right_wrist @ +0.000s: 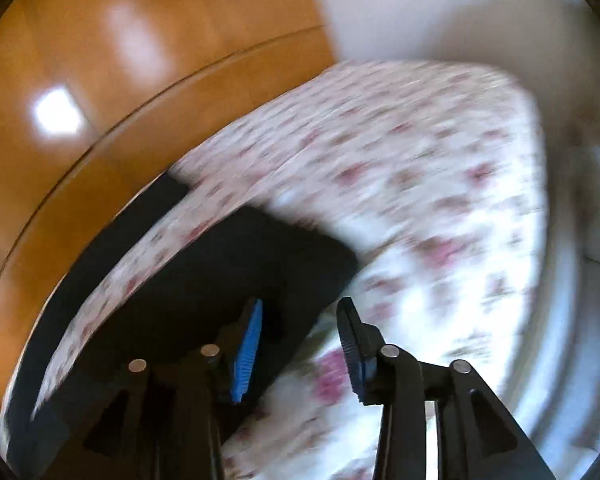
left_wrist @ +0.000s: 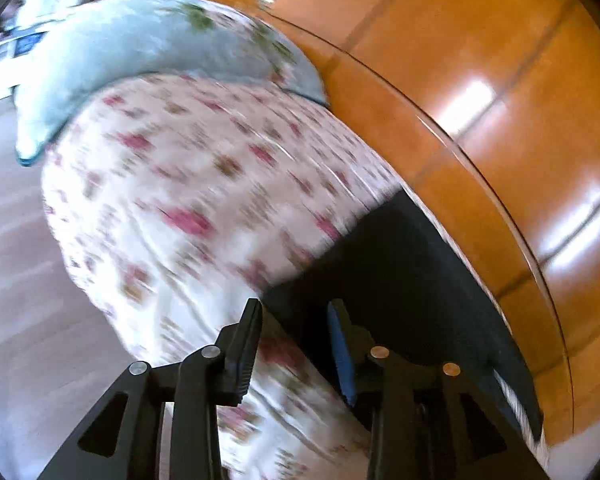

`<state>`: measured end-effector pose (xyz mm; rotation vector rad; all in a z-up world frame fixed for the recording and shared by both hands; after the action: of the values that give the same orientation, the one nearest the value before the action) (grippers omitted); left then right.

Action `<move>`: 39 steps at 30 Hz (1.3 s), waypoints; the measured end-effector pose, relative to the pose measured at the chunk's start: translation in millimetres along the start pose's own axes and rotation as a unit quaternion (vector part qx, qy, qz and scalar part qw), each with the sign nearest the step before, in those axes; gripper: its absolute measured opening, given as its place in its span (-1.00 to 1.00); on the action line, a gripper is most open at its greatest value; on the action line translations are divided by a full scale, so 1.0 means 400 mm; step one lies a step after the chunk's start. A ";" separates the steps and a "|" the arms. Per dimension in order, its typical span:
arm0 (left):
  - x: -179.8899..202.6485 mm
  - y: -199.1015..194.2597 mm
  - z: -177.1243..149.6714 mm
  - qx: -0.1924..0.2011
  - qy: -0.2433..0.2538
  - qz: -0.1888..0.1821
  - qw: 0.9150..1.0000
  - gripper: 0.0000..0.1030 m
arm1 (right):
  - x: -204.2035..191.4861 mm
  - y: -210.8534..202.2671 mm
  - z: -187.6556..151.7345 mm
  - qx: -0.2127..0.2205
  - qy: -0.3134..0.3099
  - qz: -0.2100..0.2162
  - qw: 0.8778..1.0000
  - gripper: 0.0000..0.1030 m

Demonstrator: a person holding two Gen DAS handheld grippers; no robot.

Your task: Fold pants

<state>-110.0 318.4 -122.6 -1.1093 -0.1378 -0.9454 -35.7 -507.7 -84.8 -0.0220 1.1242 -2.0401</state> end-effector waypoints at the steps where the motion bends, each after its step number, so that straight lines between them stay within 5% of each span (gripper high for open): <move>1: -0.016 -0.018 0.017 0.012 -0.019 0.005 1.000 -0.27 | -0.007 -0.014 0.007 0.009 0.000 0.002 1.000 -0.19; 4: -0.030 -0.040 0.067 0.034 -0.058 0.009 0.998 -0.07 | -0.084 -0.052 0.008 0.027 -0.048 0.016 0.998 -0.10; 8: 0.018 -0.025 0.107 0.034 -0.059 -0.015 0.998 0.24 | -0.261 -0.037 -0.060 -0.006 -0.158 0.071 0.985 0.04; 13: 0.177 0.074 0.127 -0.041 0.040 -0.019 0.998 0.30 | -0.497 0.044 -0.204 -0.101 -0.262 0.124 0.952 0.07; 18: 0.341 0.179 0.123 -0.098 0.151 -0.002 0.984 0.30 | -0.681 0.101 -0.332 -0.126 -0.349 0.137 0.918 0.08; 27: 0.531 0.391 0.222 -0.109 0.229 0.030 0.967 0.30 | -0.719 0.168 -0.379 -0.136 -0.365 0.116 0.914 0.22; 39: 0.586 0.653 0.361 -0.117 0.246 0.068 0.960 0.29 | -0.701 0.177 -0.374 -0.127 -0.364 0.118 0.915 0.30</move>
<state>269.3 329.2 -111.6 -1.0497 0.4631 -1.1038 147.1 -242.6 -132.1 -0.6874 0.8412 -1.4504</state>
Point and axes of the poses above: each gripper's, at about its wrist camera, not at the fingertips, and y roughly the way its jaws point, x to its right, z to its top, the point moved 2 cm from there along y, roughly the way its jaws point, and after that the axes turned 7 degrees about -x, right-handed, at the moved point
